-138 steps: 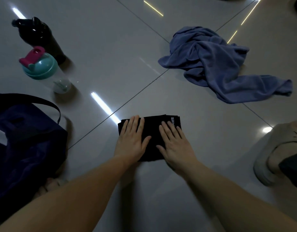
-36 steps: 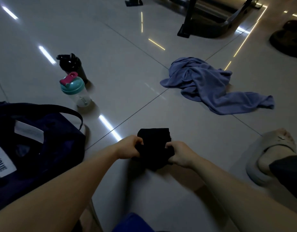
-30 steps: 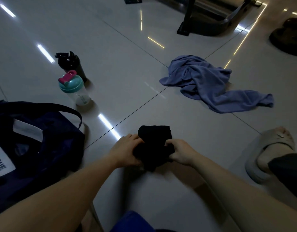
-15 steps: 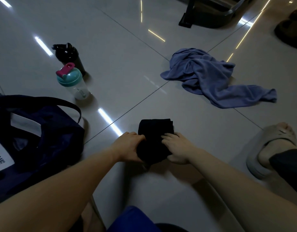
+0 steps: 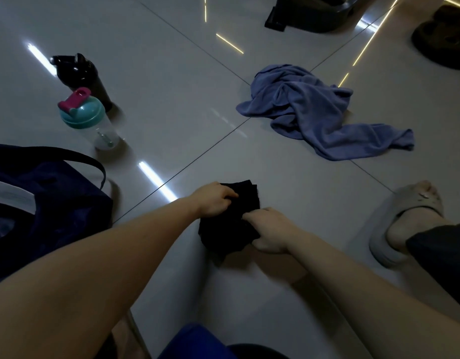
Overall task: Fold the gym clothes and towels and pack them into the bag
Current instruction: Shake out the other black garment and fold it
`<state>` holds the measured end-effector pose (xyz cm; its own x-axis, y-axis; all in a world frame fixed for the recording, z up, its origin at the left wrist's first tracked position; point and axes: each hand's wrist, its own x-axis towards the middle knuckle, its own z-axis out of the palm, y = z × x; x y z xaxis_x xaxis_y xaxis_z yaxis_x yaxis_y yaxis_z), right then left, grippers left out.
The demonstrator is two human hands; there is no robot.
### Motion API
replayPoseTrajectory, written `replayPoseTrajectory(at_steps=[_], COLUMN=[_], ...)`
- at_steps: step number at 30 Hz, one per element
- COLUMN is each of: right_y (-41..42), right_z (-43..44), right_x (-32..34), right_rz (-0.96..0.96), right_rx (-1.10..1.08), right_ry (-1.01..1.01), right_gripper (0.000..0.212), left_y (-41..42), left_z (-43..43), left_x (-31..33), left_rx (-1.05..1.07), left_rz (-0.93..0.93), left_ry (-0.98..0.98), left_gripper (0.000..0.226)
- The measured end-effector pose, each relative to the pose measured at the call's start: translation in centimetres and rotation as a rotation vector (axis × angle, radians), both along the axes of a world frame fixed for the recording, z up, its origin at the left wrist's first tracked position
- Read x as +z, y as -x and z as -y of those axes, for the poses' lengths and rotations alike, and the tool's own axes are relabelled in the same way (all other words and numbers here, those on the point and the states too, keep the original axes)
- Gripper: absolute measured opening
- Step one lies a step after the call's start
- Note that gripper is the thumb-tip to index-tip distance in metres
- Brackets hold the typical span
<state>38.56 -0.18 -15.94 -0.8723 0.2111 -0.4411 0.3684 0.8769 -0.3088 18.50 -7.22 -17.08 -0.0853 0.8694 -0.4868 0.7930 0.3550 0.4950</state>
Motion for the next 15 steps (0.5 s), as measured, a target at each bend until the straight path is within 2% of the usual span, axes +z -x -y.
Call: replayPoseTrajectory(at_steps=[4,6,8,10,12,14,15], right_y=[0.3,0.9,1.5,2.2,2.8,3.3,3.5], right_z=[-0.7,-1.5,-2.0,-2.6,-3.3,-3.7,-3.9], right_x=[0.6,0.6,0.6,0.4,0.2,-0.3,-0.6], right_rz=[-0.112,-0.152,-0.187,-0.204,-0.194,-0.199,-0.202], right_rx=[-0.053,-0.143,-0.277,-0.384,-0.479,-0.566,-0.600], right_ry=[0.025,0.099,0.220,0.297,0.339,0.370,0.382], right_gripper=[0.020,0.023,0.022,0.016,0.016,0.023,0.025], left_y=[0.2,0.2,0.4,0.7,1.2,1.7,1.8], left_z=[-1.3,-1.8,-1.8,-1.6,-1.5,-1.3,-1.1], left_x=[-0.7,-0.1,0.6,1.7,2.5,3.0,3.2], left_rx=[-0.043,0.041,0.214,0.369,0.424,0.424,0.410], left_rz=[0.026,0.150,0.345,0.517,0.596,0.612,0.599], left_ry=[0.088,0.129,0.170,0.238,0.279,0.287,0.278], left_gripper=[0.048,0.038,0.025,0.043,0.064,0.069,0.062])
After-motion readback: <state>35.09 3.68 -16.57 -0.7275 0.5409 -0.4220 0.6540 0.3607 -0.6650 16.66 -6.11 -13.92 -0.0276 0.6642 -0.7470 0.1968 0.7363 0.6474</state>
